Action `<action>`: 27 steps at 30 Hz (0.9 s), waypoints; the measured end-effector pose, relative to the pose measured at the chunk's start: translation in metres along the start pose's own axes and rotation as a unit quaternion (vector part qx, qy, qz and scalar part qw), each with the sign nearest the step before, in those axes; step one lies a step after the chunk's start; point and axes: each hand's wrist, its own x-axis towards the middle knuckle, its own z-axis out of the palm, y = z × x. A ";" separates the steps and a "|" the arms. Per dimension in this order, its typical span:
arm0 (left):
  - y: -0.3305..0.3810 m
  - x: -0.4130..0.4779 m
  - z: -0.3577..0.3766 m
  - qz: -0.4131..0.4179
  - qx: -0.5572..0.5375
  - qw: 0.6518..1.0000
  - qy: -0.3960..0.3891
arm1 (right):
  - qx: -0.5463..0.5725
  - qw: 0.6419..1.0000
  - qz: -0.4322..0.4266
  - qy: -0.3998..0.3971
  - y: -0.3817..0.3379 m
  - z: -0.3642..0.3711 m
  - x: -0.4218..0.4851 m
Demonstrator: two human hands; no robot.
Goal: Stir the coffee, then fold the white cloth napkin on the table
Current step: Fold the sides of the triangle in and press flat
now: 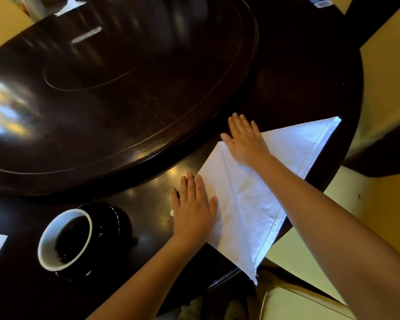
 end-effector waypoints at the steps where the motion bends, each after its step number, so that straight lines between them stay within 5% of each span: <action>1: 0.002 0.004 -0.005 0.011 -0.009 1.000 0.002 | 0.014 0.999 0.023 0.021 0.008 -0.005 -0.006; 5: 0.021 0.051 -0.018 0.096 -0.045 0.993 0.050 | 0.014 0.999 -0.015 0.026 0.007 -0.013 -0.044; 9: 0.025 0.089 -0.007 0.143 -0.020 0.989 0.005 | -0.028 0.996 -0.087 -0.016 0.000 0.007 -0.067; 27: 0.022 0.087 0.005 0.134 -0.035 0.989 0.052 | -0.022 0.975 0.220 -0.004 0.149 -0.025 -0.037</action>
